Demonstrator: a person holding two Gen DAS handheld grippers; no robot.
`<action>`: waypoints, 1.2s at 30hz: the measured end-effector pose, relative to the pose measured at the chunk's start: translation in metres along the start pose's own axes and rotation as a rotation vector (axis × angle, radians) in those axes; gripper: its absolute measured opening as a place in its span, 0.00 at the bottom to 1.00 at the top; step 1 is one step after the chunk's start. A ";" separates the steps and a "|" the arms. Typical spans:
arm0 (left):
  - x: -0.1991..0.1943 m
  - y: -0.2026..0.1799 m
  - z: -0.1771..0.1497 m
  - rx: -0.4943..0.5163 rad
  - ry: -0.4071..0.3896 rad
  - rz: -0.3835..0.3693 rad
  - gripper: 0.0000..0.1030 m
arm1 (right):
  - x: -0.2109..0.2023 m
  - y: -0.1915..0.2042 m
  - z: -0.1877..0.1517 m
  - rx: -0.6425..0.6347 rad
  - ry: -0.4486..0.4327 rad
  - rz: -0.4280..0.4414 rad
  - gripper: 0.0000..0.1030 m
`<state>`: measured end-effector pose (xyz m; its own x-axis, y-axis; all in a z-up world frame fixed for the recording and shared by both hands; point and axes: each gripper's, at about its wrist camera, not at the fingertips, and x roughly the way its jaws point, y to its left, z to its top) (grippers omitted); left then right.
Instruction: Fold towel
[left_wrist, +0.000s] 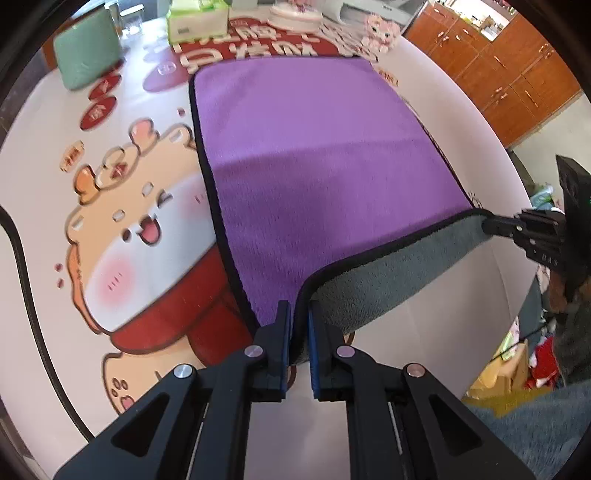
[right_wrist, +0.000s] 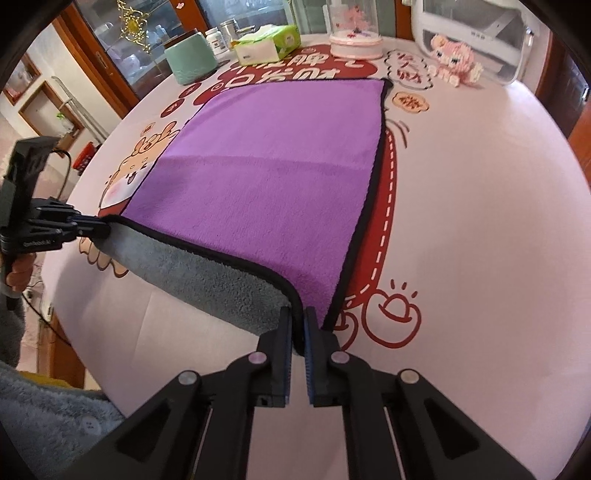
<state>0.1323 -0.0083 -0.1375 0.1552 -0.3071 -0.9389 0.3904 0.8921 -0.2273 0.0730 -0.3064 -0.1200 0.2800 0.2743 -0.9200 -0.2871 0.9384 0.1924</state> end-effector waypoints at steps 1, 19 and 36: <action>-0.003 -0.002 0.001 0.003 -0.013 0.015 0.06 | -0.002 0.002 0.000 0.002 -0.012 -0.017 0.05; -0.061 -0.005 0.063 0.016 -0.217 0.205 0.05 | -0.053 0.013 0.068 0.031 -0.219 -0.167 0.05; -0.026 0.023 0.175 -0.024 -0.272 0.385 0.05 | -0.004 -0.026 0.197 0.097 -0.240 -0.261 0.05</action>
<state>0.2965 -0.0374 -0.0729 0.5177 -0.0255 -0.8552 0.2378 0.9645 0.1152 0.2597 -0.2910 -0.0540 0.5429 0.0539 -0.8381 -0.0930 0.9957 0.0038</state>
